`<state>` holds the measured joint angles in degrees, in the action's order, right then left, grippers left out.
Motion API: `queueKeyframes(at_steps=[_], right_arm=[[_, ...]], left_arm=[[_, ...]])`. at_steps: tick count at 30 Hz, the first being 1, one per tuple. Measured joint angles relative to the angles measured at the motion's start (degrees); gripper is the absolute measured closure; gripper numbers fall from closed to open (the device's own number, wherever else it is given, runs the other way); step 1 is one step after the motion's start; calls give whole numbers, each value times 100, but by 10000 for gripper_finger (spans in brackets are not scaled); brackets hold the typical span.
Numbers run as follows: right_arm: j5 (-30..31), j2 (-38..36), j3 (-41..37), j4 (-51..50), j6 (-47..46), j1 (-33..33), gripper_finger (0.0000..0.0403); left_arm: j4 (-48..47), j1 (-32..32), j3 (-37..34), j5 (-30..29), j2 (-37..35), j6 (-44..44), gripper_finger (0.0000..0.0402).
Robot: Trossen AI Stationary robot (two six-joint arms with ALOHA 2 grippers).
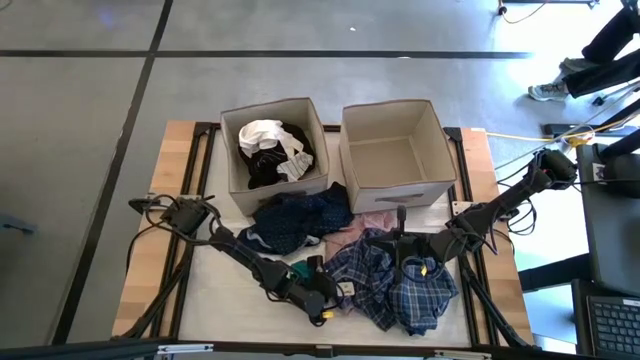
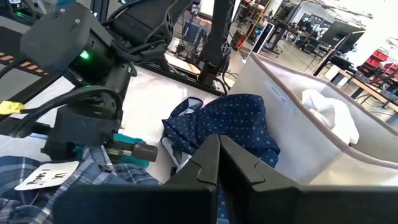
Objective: Sort clothes
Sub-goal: Put the white sock into the left laundry organizer
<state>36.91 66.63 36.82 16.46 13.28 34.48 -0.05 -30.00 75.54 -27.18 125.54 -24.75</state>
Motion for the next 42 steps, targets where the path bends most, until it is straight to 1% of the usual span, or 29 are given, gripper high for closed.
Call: queueKeyframes(at_steps=[2,4,7,10,14,22,30,38,42], right_arm=[[-13,0,0,2,0,0,391],[-13,0,0,1,0,0,391],[-15,0,0,0,0,0,391],[-53,0,0,3,0,0,391],[-53,0,0,2,0,0,391],[-53,0,0,6,2,0,391],[-53,0,0,-2,2,0,391],[-53,1,0,-6,2,0,391],[-53,2,0,-4,2,0,391]], left_arm=[[-14,-9,-6,4,0,101,379],[-34,-35,-6,20,-2,138,392],[-86,-88,-13,53,-49,248,389],[-363,-158,-24,138,-211,247,396],[-963,-240,-54,283,-580,202,394],[-1723,-267,-43,182,-1416,206,396],[-2272,-267,-37,-478,-2294,480,397],[-2569,-166,-32,-1255,-3231,1145,398],[-2613,-41,-28,-1762,-3610,1539,397]])
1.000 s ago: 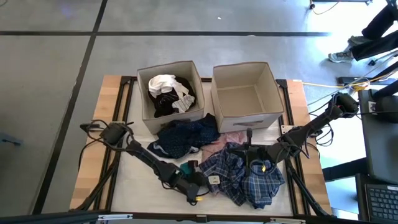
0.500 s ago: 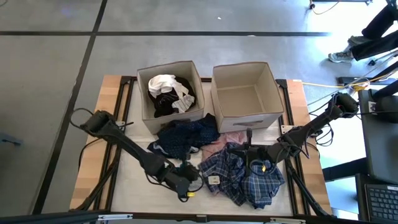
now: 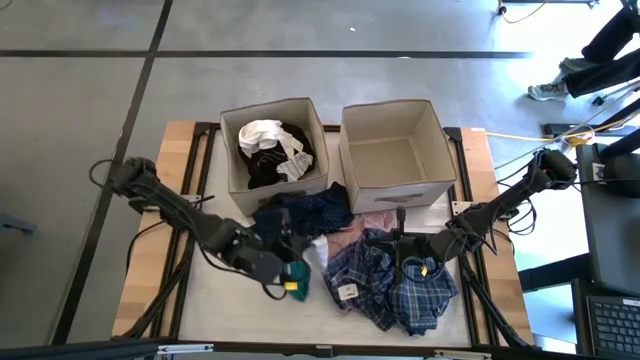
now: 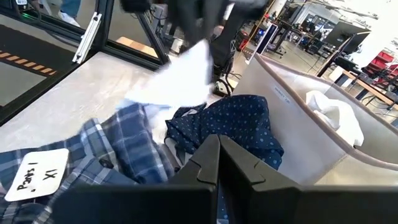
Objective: Sort clothes
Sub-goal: Put the white sock into the left laundry organizer
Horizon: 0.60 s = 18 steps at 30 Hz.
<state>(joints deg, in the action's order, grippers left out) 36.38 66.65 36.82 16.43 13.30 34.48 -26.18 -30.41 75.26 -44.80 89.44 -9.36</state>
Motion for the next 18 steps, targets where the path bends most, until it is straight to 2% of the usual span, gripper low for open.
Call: queueKeyframes(at_steps=[10,18], right_arm=[[0,-1,0,-43,2,0,391],[2,0,0,-106,63,0,391]], left_arm=[[-29,659,2,-1102,-659,1161,396],[-235,1584,2,-1525,-1070,1916,390]])
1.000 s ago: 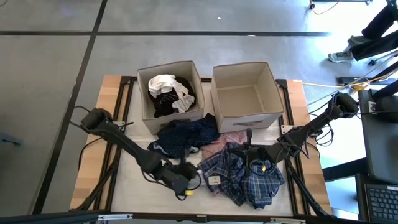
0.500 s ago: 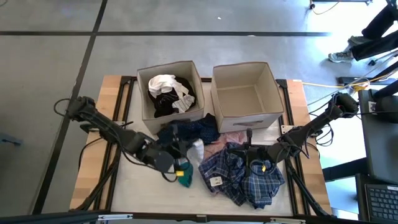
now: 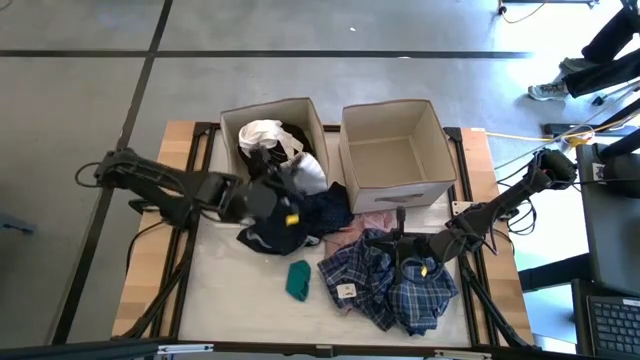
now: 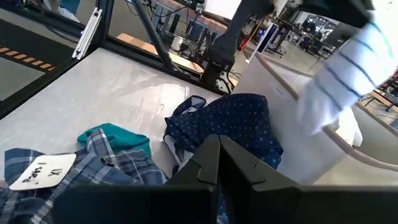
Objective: Sort clothes
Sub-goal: Put the white sock into the left laundry organizer
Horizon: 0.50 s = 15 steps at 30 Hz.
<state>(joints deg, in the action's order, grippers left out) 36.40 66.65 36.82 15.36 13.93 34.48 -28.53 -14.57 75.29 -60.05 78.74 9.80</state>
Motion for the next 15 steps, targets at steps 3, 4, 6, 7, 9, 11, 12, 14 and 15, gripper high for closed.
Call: queueKeyframes(at_steps=[3,4,6,7,9,11,12,14,15], right_arm=[[-1,-1,0,-224,-2,0,391],[0,-1,0,-307,-5,0,391],[-2,0,0,-468,-11,0,391],[-1,0,0,-510,-14,0,391],[0,0,0,-595,-45,0,391],[0,0,0,-641,-153,0,391],[0,0,0,-659,-187,0,391],[-1,0,0,-659,-199,0,391],[0,0,0,-658,-200,0,391]], left_arm=[[-320,438,0,-220,-89,216,390],[-398,611,0,-281,-108,243,390],[-553,950,0,-310,-149,245,390],[-574,1126,0,-320,-159,239,389],[-660,1460,4,-323,-166,208,389],[-809,1776,4,-260,-158,106,389],[-859,1941,4,-111,-142,41,389],[-1044,2246,4,394,-136,-107,389],[-1130,2396,2,711,-132,-211,389]])
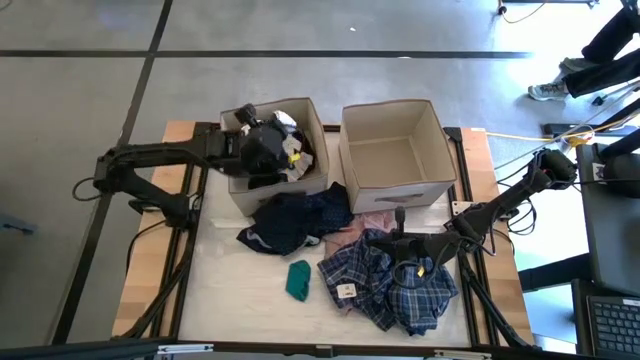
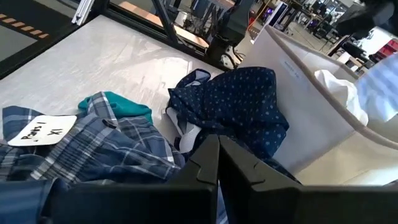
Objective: Sort clothes
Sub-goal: Put the white sock into the left laundry organizer, then put the dark blue polo shirt into the right laundry organizer
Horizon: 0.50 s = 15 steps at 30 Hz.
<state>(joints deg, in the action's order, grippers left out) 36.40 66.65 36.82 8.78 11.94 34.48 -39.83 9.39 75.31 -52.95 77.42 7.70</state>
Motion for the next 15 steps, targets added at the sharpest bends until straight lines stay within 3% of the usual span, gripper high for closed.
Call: queueKeyframes(at_steps=[4,8,12,15], right_arm=[[0,0,0,-1,-9,0,391],[0,0,0,1,-12,-1,391],[0,0,0,4,-12,0,391],[0,0,0,4,-12,-1,391]], left_arm=[[-221,490,0,1170,3,-380,389],[-193,773,0,1686,3,-429,377],[-209,888,0,2305,3,-434,334],[-206,887,0,2410,3,-495,291]])
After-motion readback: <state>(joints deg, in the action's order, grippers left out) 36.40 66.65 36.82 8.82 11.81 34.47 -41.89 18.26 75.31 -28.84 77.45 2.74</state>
